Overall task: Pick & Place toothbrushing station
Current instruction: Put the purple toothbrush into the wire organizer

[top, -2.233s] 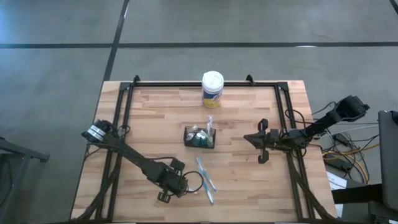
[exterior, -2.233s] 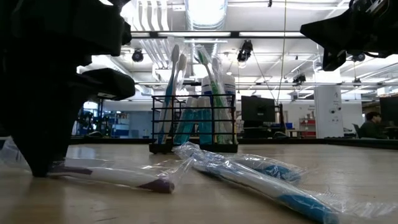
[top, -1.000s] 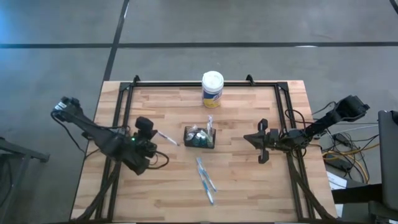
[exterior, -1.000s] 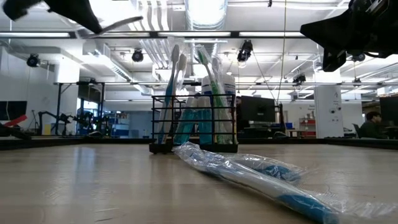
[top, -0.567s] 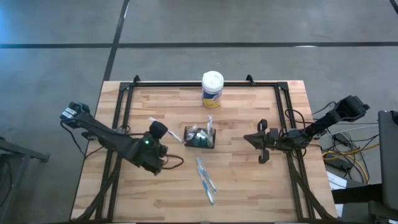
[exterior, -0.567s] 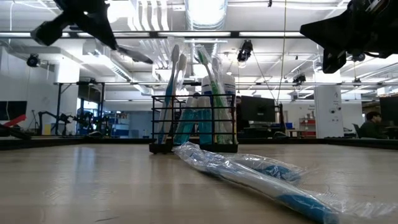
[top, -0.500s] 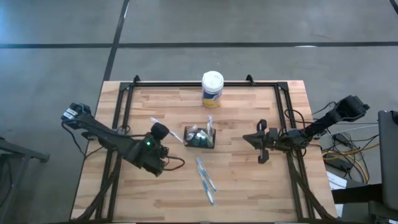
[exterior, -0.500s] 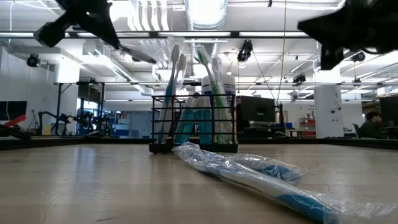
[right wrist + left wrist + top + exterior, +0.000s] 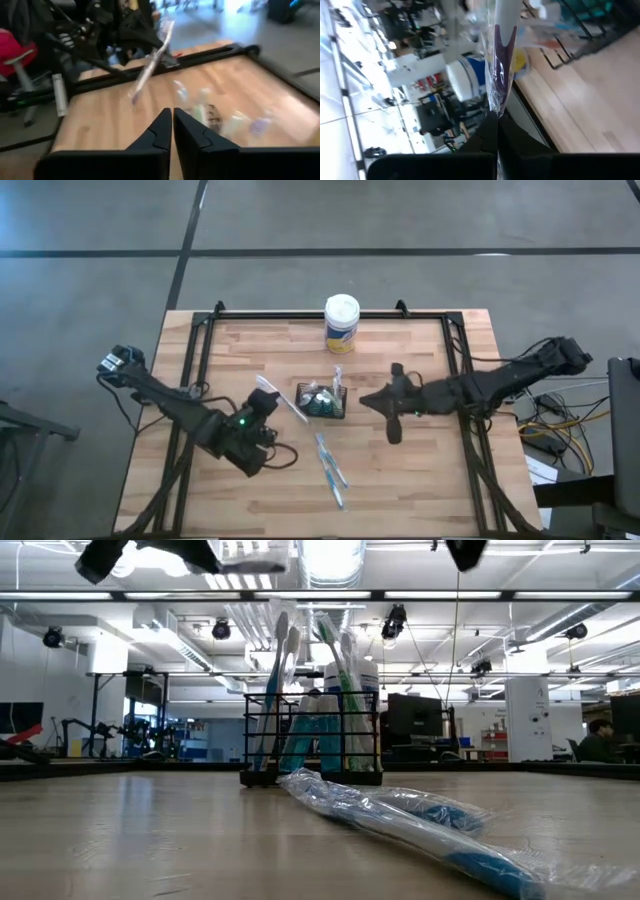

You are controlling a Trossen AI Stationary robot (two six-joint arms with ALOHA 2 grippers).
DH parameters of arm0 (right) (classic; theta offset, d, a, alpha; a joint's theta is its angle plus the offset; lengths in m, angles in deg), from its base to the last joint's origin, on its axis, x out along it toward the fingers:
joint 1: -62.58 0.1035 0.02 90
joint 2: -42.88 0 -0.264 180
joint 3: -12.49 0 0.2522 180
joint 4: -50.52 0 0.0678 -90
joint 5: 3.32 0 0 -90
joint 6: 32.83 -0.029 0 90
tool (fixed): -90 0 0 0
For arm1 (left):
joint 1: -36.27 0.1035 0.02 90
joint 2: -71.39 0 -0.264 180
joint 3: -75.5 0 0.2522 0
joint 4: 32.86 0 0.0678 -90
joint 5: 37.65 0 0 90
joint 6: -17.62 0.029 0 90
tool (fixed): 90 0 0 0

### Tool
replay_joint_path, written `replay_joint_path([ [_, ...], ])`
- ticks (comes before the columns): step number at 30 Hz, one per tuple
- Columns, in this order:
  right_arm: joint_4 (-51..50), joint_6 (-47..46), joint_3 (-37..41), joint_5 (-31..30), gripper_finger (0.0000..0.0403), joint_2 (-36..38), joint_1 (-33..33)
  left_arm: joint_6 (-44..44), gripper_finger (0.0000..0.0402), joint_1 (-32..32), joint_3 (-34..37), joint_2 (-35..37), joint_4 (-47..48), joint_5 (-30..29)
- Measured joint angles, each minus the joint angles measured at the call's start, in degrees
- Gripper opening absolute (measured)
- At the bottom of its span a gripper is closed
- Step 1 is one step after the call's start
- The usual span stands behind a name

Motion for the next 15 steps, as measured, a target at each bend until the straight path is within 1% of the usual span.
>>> replay_joint_path([
  [3,-5.2,-2.5,-7.9,6.4,0.0044,-3.8,-2.7,2.3,0.0000,-1.3,0.0,0.0,-3.4,-2.3],
  [7,-12.6,-3.9,-18.3,10.5,0.0109,-9.6,-5.9,7.7,0.0000,-2.8,0.0,0.0,-9.2,-5.3],
  [11,-21.5,-7.1,-28.6,18.1,0.0173,-16.2,-10.0,14.6,0.0000,-3.7,0.0,0.0,-16.0,-7.3],
  [15,-28.9,-8.5,-38.3,23.6,0.0216,-22.5,-13.2,19.5,0.0000,-4.1,0.0,0.0,-21.9,-8.4],
])
